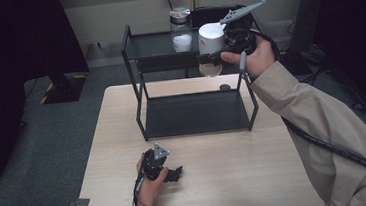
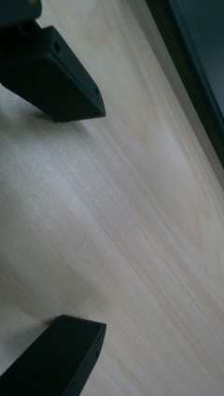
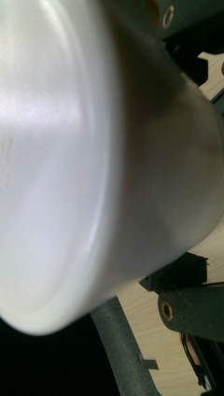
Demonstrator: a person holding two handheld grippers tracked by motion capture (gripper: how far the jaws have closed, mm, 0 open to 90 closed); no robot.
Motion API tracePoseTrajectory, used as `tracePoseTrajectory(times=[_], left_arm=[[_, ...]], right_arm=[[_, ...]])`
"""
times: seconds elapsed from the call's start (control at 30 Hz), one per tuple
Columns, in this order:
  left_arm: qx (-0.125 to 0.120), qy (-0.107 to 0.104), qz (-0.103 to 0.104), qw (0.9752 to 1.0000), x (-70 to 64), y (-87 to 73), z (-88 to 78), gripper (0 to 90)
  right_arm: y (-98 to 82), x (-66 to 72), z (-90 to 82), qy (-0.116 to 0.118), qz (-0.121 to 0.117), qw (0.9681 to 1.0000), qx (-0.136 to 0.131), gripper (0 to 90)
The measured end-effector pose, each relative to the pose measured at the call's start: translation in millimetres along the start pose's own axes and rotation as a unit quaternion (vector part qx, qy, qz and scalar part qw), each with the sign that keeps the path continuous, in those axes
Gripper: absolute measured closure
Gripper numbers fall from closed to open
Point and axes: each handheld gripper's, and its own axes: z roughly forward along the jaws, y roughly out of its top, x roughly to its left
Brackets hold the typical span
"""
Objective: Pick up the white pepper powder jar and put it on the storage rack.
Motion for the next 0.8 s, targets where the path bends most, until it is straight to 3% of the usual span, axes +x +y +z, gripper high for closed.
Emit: tracePoseTrajectory(times=[0.43, 0.8], left_arm=[[0.000, 0.000, 0.000, 1.0000, 0.0, 0.0, 0.0, 0.0], [0.000, 0.000, 0.000, 1.0000, 0.0, 0.1, 0.0, 0.0]], right_arm=[[31.6, -0.9, -3.3, -0.021, -0.006, 0.9997, -0.005, 30.0], [42.5, -12.3, 4.3, -0.052, 0.008, 0.9985, -0.012, 30.0]])
